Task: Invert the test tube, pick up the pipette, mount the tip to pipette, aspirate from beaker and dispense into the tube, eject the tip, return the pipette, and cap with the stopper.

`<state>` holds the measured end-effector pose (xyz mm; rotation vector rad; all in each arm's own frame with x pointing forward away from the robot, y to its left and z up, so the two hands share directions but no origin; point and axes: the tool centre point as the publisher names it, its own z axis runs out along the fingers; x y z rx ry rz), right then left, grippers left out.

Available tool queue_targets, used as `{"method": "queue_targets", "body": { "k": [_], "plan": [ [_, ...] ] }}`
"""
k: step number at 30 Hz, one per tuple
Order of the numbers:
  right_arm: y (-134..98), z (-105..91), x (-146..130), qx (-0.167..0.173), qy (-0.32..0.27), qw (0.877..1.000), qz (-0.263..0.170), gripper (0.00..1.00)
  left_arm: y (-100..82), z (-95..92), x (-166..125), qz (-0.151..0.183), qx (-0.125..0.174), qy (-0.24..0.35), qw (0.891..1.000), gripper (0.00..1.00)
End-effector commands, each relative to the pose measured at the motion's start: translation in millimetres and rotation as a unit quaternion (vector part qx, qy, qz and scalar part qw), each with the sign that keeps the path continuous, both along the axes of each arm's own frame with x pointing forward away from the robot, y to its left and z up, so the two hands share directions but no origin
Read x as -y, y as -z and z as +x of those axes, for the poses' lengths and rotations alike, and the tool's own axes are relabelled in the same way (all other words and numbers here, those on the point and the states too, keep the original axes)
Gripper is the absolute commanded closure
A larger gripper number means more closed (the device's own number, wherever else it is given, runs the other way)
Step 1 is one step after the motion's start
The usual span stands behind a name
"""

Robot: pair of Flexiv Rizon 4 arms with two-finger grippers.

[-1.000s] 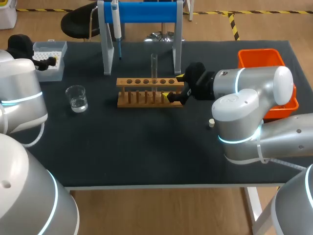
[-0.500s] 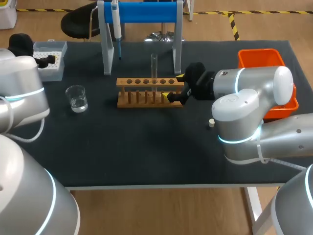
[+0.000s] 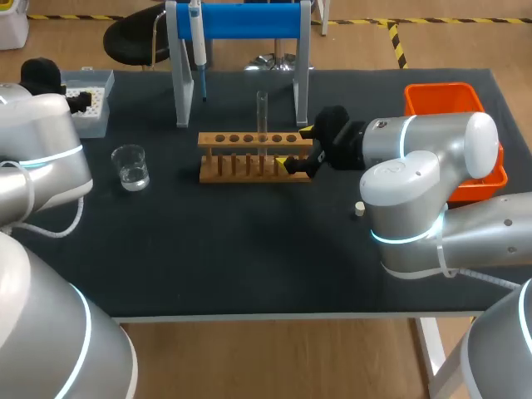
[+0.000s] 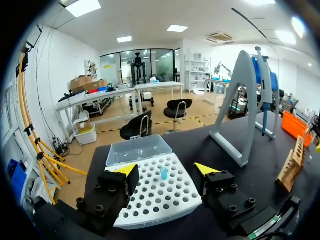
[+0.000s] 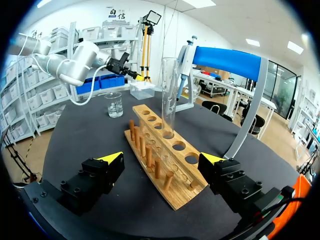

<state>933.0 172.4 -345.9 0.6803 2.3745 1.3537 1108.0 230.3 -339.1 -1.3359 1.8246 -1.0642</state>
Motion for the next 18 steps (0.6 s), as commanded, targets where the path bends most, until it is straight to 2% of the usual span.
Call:
{"method": "queue_targets", "body": {
  "k": [1, 11, 15, 16, 18],
  "plan": [
    [-0.1, -0.4, 0.8, 0.000, -0.001, 1.000, 0.000, 0.00, 5.8, 8.2, 0.7, -0.001, 0.006, -0.004, 1.000, 0.31],
    [-0.1, -0.4, 0.8, 0.000, -0.001, 1.000, 0.000, 0.00, 12.5, 17.4, 0.9, -0.007, 0.010, -0.006, 1.000, 0.34],
    [-0.1, -0.4, 0.8, 0.000, -0.001, 1.000, 0.000, 0.00, 16.1, 20.0, 0.3, -0.010, 0.010, -0.008, 1.000, 0.39],
    [-0.1, -0.4, 0.8, 0.000, -0.001, 1.000, 0.000, 0.00, 17.0, 20.4, 0.3, -0.011, 0.010, -0.008, 1.000, 0.44],
    [-0.1, -0.4, 0.8, 0.000, -0.001, 1.000, 0.000, 0.00, 18.5, 21.3, 0.1, -0.012, 0.009, -0.008, 1.000, 0.44]
  ]
}}
